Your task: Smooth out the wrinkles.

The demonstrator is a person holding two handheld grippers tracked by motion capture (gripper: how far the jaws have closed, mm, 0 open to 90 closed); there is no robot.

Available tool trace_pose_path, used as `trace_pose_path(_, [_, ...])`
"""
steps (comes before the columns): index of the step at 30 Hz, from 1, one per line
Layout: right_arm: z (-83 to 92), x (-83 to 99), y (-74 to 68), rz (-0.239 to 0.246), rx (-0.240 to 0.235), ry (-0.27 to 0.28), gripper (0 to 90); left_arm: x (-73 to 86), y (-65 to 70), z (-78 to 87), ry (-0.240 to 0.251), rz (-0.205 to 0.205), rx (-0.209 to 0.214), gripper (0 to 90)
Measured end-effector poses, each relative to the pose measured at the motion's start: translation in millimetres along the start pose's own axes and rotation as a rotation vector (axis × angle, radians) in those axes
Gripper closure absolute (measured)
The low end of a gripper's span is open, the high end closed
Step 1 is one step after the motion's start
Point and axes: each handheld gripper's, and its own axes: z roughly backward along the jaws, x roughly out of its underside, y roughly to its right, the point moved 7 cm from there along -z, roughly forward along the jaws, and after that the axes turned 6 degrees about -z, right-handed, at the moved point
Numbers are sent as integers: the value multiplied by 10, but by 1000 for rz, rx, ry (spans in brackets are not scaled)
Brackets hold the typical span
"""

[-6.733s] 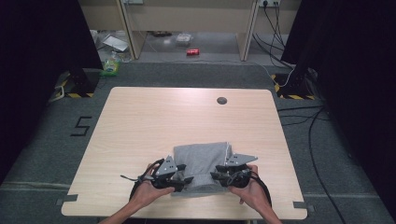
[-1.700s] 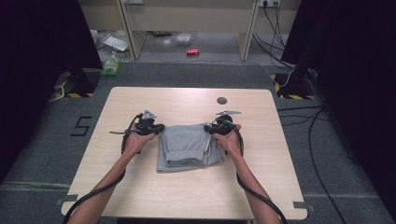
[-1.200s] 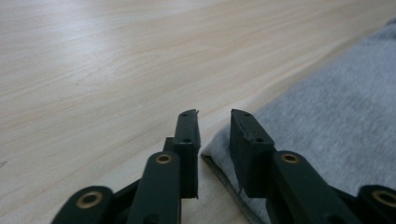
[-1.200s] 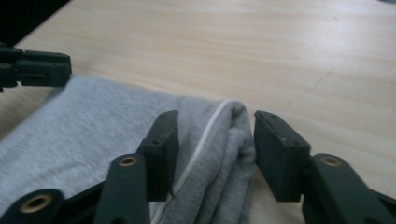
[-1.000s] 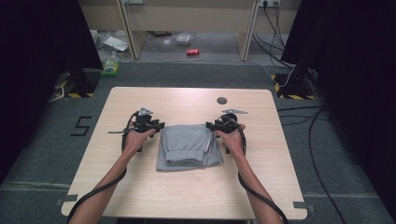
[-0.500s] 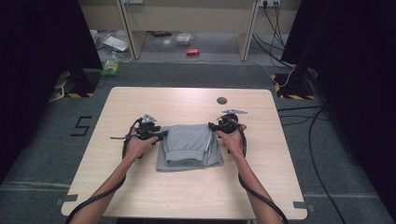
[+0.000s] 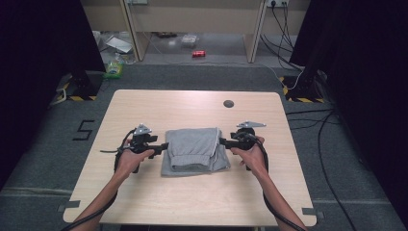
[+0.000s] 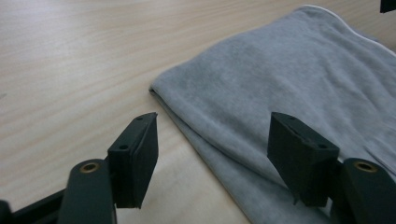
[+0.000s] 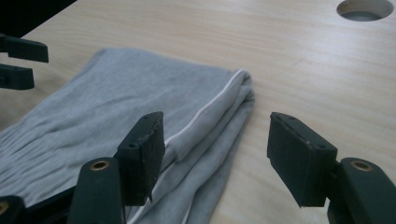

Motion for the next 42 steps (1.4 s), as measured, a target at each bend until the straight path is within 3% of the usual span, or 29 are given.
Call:
trace_pose_path(5, [134, 99, -46, 35, -4, -6, 358, 64, 99, 144, 11, -2, 13, 287])
trace_pose_path(10, [279, 292, -86, 36, -21, -20, 349, 169, 169, 295, 19, 7, 11, 217])
trace_pose_path(23, [524, 704, -112, 79, 10, -73, 319, 531, 351, 536, 9, -6, 35, 197])
trace_pose_path(34, [587, 922, -205, 130, 39, -124, 268, 812, 455, 671, -31, -45, 28, 189])
trace_pose_path(42, [677, 1096, -239, 159, 67, -154, 247, 904, 543, 781, -47, -111, 1, 189])
